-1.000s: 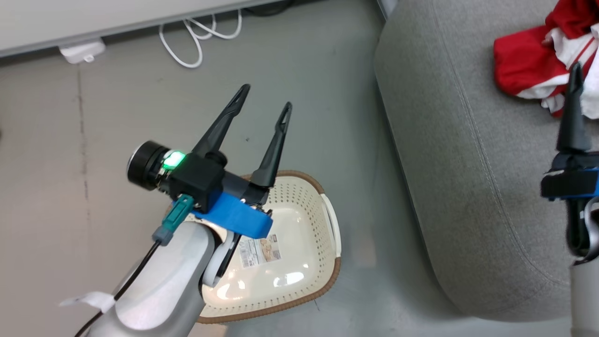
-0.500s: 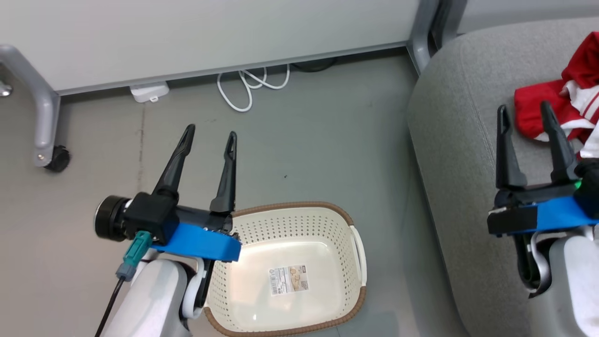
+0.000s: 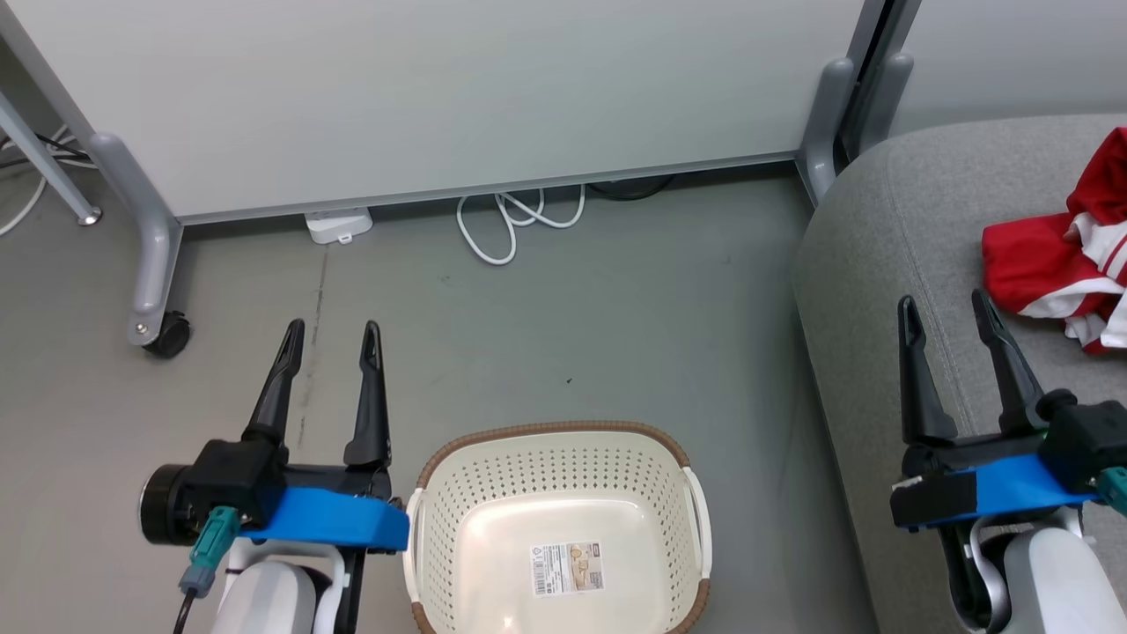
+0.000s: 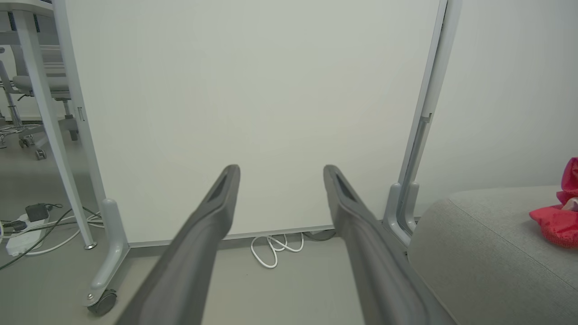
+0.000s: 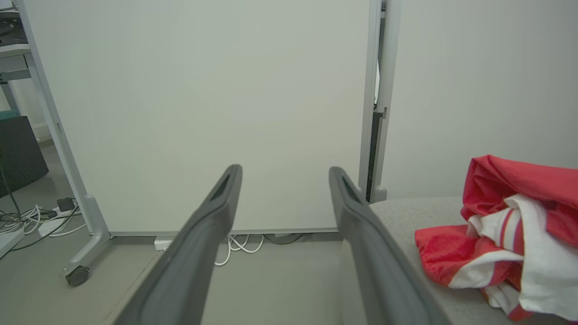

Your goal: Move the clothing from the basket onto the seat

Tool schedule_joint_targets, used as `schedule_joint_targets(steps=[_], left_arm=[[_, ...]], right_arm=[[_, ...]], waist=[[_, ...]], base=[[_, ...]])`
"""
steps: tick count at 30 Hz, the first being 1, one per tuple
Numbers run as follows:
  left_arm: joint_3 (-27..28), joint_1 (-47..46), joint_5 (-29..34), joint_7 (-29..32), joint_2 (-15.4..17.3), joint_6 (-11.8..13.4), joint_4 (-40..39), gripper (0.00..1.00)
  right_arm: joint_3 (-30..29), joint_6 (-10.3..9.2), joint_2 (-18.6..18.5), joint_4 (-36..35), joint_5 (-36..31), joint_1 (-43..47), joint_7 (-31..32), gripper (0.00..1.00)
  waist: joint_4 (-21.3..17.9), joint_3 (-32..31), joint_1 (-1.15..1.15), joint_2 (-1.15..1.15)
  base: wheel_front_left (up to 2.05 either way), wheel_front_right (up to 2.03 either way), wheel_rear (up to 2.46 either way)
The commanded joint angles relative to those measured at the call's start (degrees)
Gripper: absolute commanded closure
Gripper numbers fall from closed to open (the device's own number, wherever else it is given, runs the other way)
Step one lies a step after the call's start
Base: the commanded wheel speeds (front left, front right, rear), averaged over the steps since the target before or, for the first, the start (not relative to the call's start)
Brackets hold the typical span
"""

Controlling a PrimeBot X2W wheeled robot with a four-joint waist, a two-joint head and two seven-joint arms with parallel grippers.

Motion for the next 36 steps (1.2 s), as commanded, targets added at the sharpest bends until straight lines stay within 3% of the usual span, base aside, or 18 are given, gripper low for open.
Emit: schedule_joint_targets(steps=[1, 14, 28, 29, 36], left_arm=[[0.9, 0.8, 0.5, -0.3, -0.2, -0.2, -0.1, 0.0], [5.7, 4.7, 2.6, -0.3, -1.8, -2.1, -0.3, 0.0], [6.7, 5.9, 3.7, -0.3, -2.3, -2.5, -0.1, 0.0], [6.6, 5.6, 3.4, 0.0, -2.3, -2.3, 0.0, 1.0], [6.9, 7.4, 1.5, 0.9, -2.4, -2.2, 3.0, 1.0]], right_arm=[[-0.2, 0.03, 0.2, -0.3, -0.2, 1.4, -0.2, 0.0], [-0.7, 0.03, 1.3, 0.2, 0.0, 6.2, -0.2, 0.0], [-0.6, 0.03, 1.5, 0.8, 1.5, 7.3, -0.2, 0.0], [-0.6, 0.0, 1.3, 0.7, 1.1, 6.8, 0.0, 1.0], [-0.9, 0.0, 1.6, 3.8, 3.1, 7.4, 1.1, 1.0]], waist=[[0.2, -0.5, 0.01, 0.0], [0.6, -2.6, 0.01, 0.0], [0.8, -3.3, 0.01, 0.0], [0.8, -3.3, 0.01, 0.0], [0.8, -3.4, 0.01, 0.0]], base=[[0.0, 0.0, 0.0], [0.0, 0.0, 0.0], [0.0, 0.0, 0.0], [0.0, 0.0, 0.0], [0.0, 0.0, 0.0]])
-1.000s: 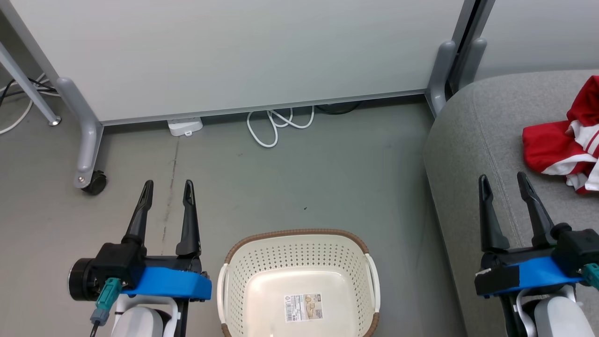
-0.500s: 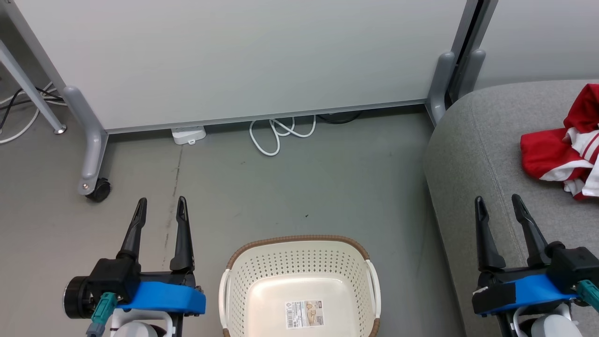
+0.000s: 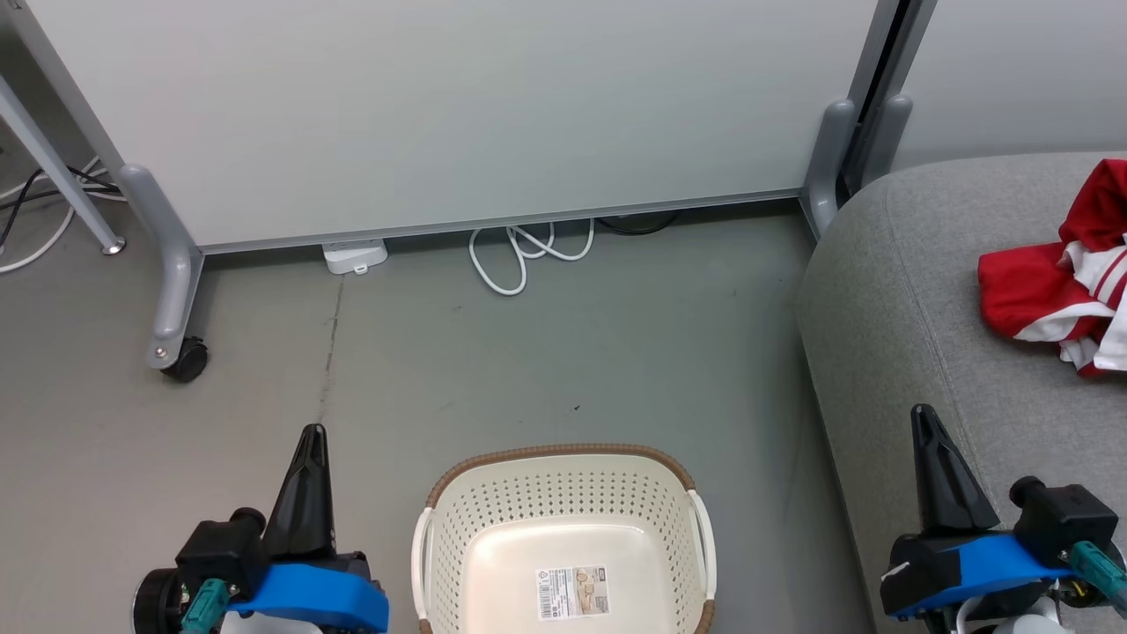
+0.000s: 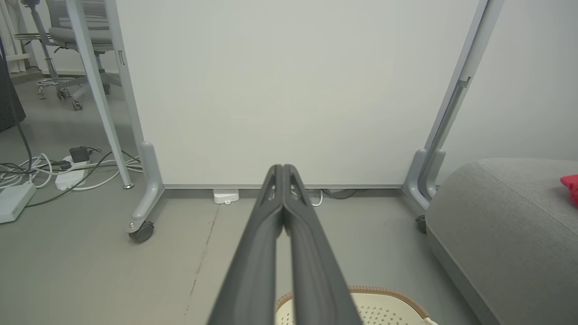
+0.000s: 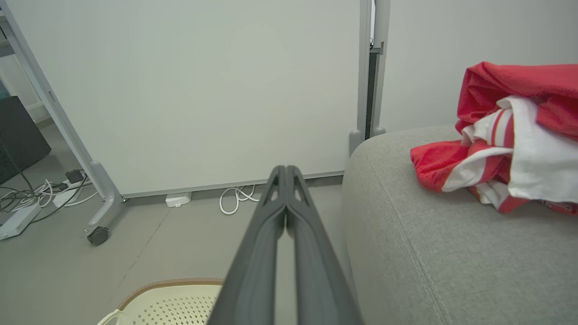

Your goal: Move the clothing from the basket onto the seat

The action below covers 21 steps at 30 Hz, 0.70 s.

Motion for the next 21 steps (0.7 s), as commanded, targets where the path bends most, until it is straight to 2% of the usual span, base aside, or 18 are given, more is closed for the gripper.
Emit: schedule_joint_targets(steps=[1, 21], left_arm=[[0.5, -0.9, -2.8, 0.8, 0.0, -0.1, -0.6, 1.0], [2.7, -1.8, -22.8, 5.7, 0.0, -0.8, -0.7, 1.0]], right_arm=[[-0.3, 0.0, -0.1, -0.4, 2.9, -0.7, 0.8, 1.0], [-0.5, 0.0, -0.2, -0.7, 23.3, -0.9, 5.7, 1.0]], waist=[[0.0, -0.1, 0.0, 0.0], [-0.3, -0.6, 0.0, 0.0]], base=[[0.0, 0.0, 0.0], [0.0, 0.0, 0.0]])
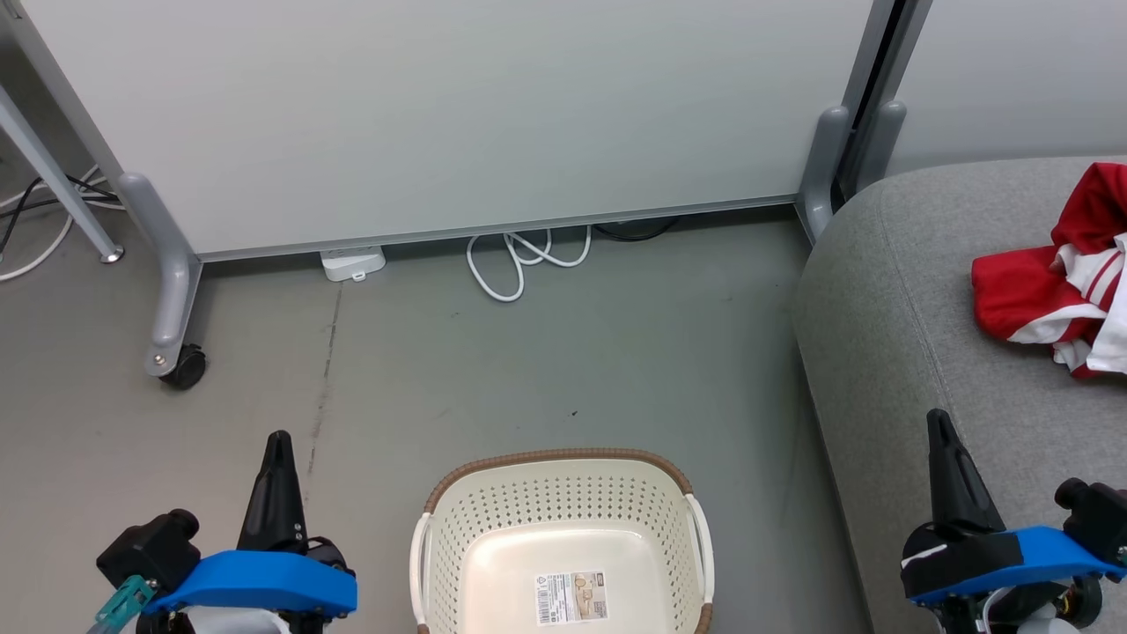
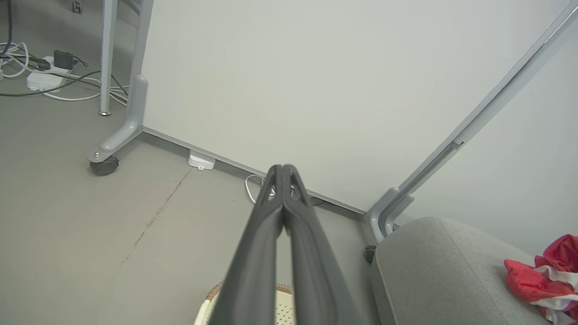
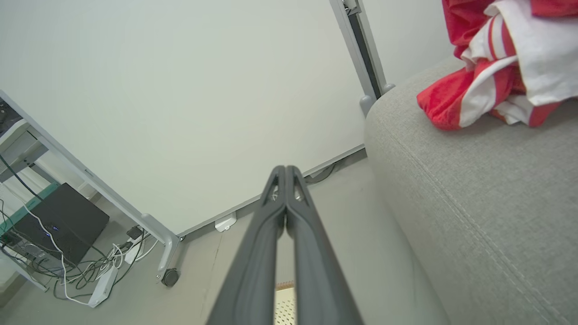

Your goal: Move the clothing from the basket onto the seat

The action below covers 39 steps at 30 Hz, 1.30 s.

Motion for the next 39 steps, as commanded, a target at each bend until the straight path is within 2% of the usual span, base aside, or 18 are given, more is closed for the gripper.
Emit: schedule_joint_targets(steps=[1, 19, 39], left_arm=[[0.5, -1.6, -1.8, 0.4, 0.1, -0.3, -0.9, 1.0], [2.2, -2.3, -17.0, 4.2, 0.1, -0.9, -1.0, 1.0], [3.8, -2.9, -30.9, 7.7, 0.1, -1.4, -0.9, 1.0]], right_arm=[[-0.2, 0.0, -0.2, -1.0, 2.0, -0.9, 0.5, 1.0], [-0.5, 0.01, -0.3, -1.0, 17.4, -1.3, 4.3, 1.0], [-0.8, 0.02, -0.4, -0.9, 31.4, -1.6, 7.9, 1.0]], waist=[[0.0, 0.0, 0.0, 0.0], [-0.3, -0.6, 0.0, 0.0], [-0.5, -1.1, 0.0, 0.0]], base=[[0.0, 0.0, 0.0], [0.0, 0.0, 0.0], [0.0, 0.0, 0.0]])
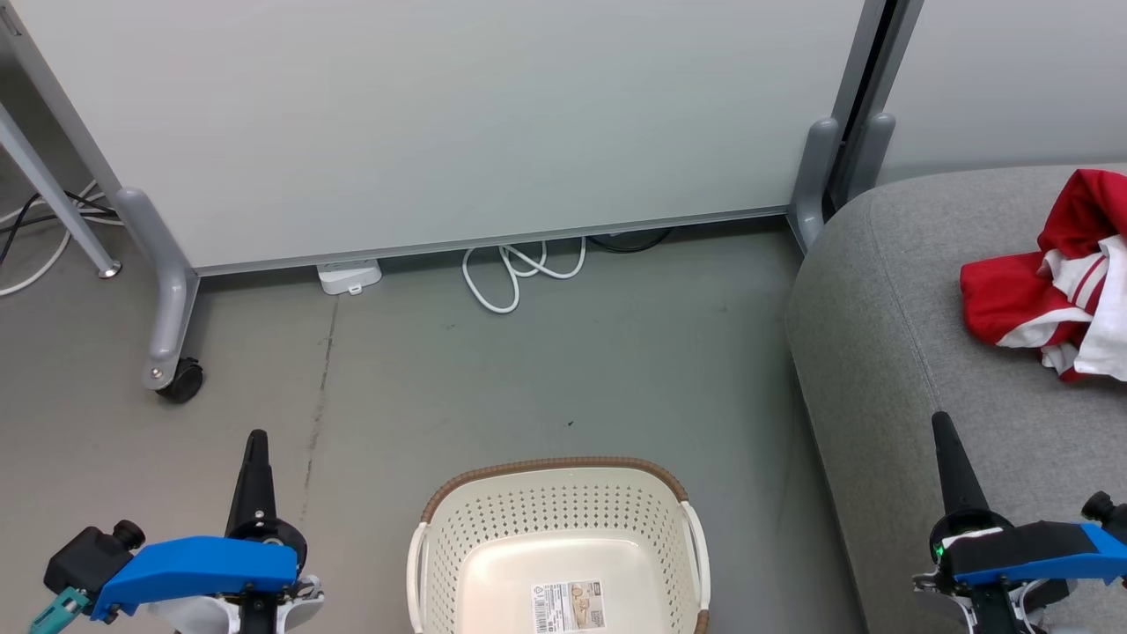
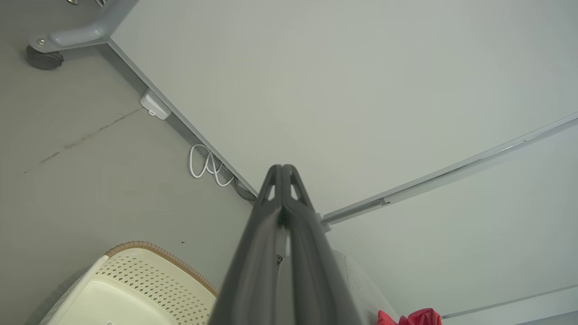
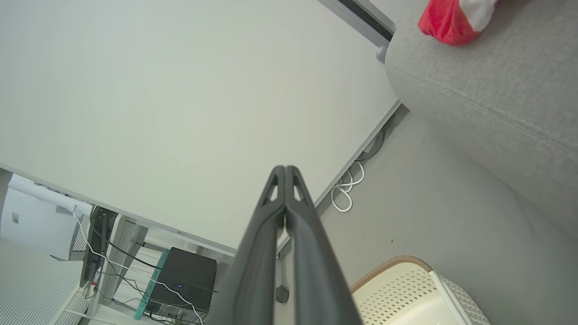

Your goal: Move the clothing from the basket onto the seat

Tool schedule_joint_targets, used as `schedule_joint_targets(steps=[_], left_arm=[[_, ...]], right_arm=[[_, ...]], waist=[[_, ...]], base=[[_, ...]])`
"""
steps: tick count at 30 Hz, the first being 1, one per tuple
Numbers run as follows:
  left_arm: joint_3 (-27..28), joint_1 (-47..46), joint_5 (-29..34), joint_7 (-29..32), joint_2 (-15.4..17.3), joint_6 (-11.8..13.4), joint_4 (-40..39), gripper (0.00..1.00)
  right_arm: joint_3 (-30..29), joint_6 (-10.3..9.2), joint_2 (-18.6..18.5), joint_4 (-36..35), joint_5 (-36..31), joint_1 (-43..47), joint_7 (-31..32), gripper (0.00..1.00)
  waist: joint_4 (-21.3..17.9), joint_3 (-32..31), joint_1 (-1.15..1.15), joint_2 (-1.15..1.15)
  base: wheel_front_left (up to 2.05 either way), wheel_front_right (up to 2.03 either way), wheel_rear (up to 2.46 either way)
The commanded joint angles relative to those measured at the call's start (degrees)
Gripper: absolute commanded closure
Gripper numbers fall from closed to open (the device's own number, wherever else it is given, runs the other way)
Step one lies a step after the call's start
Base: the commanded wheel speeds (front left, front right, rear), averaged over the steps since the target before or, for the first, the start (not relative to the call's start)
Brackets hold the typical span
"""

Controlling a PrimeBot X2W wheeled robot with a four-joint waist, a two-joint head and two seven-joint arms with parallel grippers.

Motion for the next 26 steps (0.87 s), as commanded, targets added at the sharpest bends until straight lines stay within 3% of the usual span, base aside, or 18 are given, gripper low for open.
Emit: schedule_joint_targets(steps=[1, 26], left_arm=[[0.4, -1.5, -1.6, 0.4, 0.1, -0.3, -0.7, 1.0], [1.9, -2.0, -15.6, 4.0, 0.1, -0.9, -0.6, 1.0]], right_arm=[[-0.1, 0.03, -0.3, -0.7, 1.7, -1.2, 0.5, 1.0], [-0.4, 0.03, -0.4, -0.6, 15.9, -1.5, 4.0, 1.0]], waist=[[0.0, 0.0, -0.01, 0.0], [-0.4, -0.8, -0.01, 0.0]], base=[[0.0, 0.0, 0.0], [0.0, 0.0, 0.0]])
